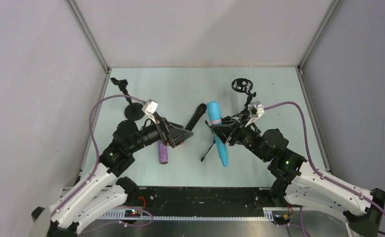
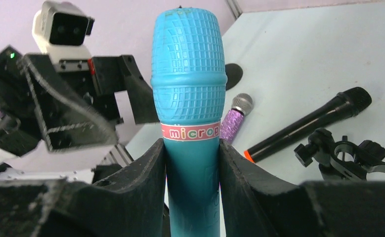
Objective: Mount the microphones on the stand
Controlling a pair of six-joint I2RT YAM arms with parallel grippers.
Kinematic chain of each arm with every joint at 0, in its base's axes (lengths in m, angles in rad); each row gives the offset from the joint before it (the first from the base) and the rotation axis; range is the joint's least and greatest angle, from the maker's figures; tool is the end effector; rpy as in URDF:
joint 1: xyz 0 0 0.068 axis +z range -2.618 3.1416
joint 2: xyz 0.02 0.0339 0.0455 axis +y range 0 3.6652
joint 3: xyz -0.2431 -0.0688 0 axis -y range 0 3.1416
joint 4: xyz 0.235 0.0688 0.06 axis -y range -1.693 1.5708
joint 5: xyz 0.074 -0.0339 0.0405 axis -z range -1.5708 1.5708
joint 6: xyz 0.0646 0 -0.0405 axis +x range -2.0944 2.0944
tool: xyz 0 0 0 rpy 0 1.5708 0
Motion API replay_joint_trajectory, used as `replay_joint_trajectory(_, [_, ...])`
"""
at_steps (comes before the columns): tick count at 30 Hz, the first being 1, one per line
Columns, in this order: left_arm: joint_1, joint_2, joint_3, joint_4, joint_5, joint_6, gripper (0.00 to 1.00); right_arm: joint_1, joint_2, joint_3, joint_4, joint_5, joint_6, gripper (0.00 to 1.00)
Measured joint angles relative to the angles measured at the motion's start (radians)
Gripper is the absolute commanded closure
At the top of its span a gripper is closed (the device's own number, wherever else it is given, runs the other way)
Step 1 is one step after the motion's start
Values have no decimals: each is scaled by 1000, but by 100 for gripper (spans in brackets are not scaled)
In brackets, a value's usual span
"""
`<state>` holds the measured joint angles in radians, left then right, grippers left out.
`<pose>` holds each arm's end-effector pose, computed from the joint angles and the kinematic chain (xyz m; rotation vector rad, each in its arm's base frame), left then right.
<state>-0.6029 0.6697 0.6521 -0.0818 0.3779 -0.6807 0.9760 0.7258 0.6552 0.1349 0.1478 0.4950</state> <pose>0.1502 -0.1324 0.3070 0.2420 1.8156 -1.2545 0.1280 0.1723 0.3270 -0.2582 1.5830 1.0563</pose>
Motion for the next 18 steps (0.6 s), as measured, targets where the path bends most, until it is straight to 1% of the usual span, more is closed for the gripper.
replay_joint_trajectory(4, [-125, 64, 11, 144, -2, -20, 2, -14, 0, 0, 37, 22, 60, 100])
replay_joint_trajectory(9, [-252, 182, 62, 239, 1, -14, 2, -37, -1, 0, 90, 27, 132, 100])
replay_joint_trajectory(11, [-287, 229, 77, 278, 1, -11, 1, -44, -4, 0, 105, 24, 154, 100])
replay_joint_trajectory(13, [-313, 268, 84, 314, 2, -10, 5, -50, -9, 0, 121, 20, 173, 100])
replay_joint_trajectory(18, [-363, 363, 99, 386, 40, -8, 10, -56, -30, 0, 137, 8, 195, 100])
